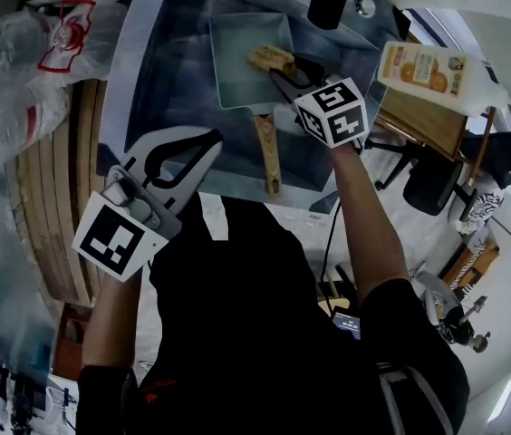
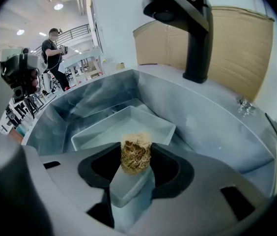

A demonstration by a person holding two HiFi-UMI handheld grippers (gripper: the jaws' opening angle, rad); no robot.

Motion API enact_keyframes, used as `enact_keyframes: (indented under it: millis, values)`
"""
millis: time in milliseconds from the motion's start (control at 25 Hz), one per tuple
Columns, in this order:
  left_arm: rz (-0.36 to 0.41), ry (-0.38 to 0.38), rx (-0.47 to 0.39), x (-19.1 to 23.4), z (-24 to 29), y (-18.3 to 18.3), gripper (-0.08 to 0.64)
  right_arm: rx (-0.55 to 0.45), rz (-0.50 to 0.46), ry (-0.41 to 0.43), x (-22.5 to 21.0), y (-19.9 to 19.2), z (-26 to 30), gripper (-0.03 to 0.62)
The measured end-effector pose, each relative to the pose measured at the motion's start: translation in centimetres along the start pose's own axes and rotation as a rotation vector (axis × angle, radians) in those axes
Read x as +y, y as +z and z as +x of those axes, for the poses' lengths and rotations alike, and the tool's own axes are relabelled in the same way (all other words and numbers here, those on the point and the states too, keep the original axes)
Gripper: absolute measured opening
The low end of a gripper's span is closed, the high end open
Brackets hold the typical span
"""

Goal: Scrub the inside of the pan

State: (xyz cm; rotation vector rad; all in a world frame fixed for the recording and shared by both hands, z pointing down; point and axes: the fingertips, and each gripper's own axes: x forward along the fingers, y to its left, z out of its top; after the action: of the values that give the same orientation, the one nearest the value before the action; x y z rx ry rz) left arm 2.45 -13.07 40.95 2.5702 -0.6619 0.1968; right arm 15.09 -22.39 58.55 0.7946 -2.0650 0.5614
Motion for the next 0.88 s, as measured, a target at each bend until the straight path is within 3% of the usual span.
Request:
enact_keyframes:
  millis: [520,880]
  values:
    - [-0.005,0.009,-0.004,-0.6,0.6,0.4,0.025,0.018,0.006,-0.038,-2.0,-1.1,-1.0,0.186]
    - [-0.002,0.032,-0.026,0.1,-1.6,0.7,0.025,-0.028,-0.027,0.028,2.0,1.9,-1.5,0.186]
